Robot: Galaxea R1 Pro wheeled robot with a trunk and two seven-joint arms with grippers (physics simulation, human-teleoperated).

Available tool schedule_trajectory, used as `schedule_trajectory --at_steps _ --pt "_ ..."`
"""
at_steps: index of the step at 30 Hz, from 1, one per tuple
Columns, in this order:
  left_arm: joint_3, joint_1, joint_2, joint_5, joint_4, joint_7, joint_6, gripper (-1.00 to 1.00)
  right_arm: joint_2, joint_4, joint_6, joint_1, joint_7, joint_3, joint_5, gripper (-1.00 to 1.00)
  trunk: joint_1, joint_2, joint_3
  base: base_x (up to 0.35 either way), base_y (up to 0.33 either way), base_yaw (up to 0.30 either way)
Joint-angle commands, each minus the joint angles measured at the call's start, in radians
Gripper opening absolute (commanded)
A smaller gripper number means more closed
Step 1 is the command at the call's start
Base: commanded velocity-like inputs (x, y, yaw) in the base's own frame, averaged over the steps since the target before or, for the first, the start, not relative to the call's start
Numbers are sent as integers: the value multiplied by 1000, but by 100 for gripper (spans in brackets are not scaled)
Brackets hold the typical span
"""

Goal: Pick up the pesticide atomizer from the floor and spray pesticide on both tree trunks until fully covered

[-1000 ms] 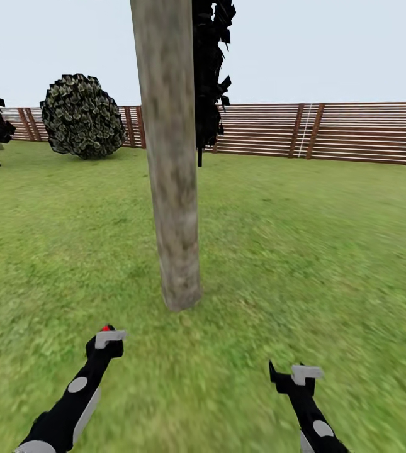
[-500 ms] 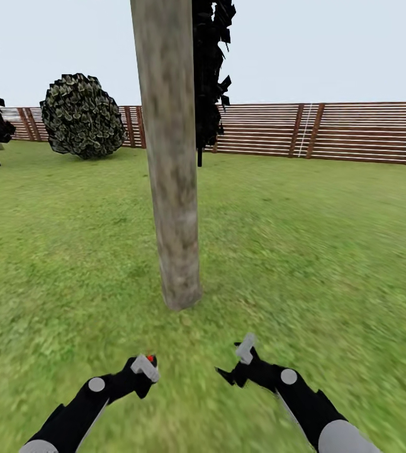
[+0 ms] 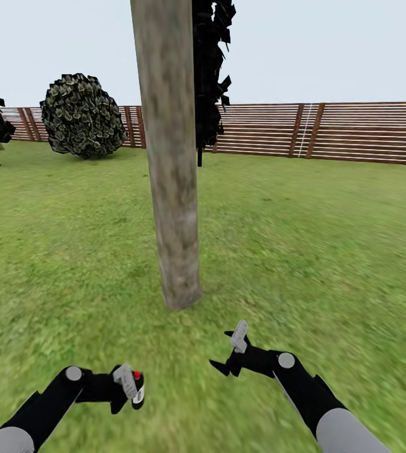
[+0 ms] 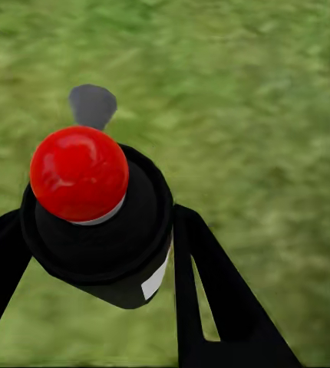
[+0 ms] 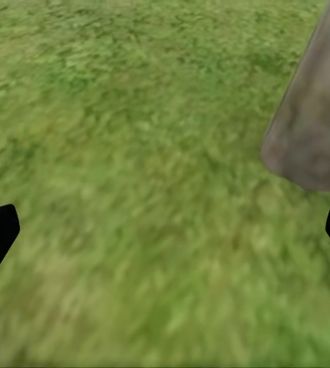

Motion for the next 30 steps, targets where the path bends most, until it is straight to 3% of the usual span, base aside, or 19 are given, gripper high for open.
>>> schedule_trajectory --at_steps 1,5,11,15,16,24,29,30 --pt "1 -3 -3 -28 -1 -17 11 -100 0 0 0 0 0 1 1 100 0 0 0 0 0 0" --pt "0 -7 -31 -93 -7 -52 60 -100 -3 2 1 0 22 4 18 100 0 0 0 0 0 0" --pt "-2 -11 -73 -162 -8 -64 74 -100 -2 1 1 0 248 44 156 100 0 0 0 0 0 0" --pt "-2 -14 -76 -178 -8 -100 73 -100 0 -1 -1 0 271 47 176 100 0 0 0 0 0 0" --pt "-2 -15 -76 -180 -8 -110 73 -100 0 -1 -1 0 272 48 177 -100 0 0 0 0 0 0" --pt "-4 -16 -72 -182 -7 -129 51 -100 0 -2 -2 0 275 47 179 -100 0 0 0 0 0 0" --pt "-3 -15 -77 -181 2 -129 -31 -100 -1 -3 -2 0 275 47 180 -100 0 0 0 0 0 0" --pt "-16 -15 -98 -189 3 -129 -44 -100 -1 -4 -2 -1 275 45 179 -100 0 0 0 0 0 0"
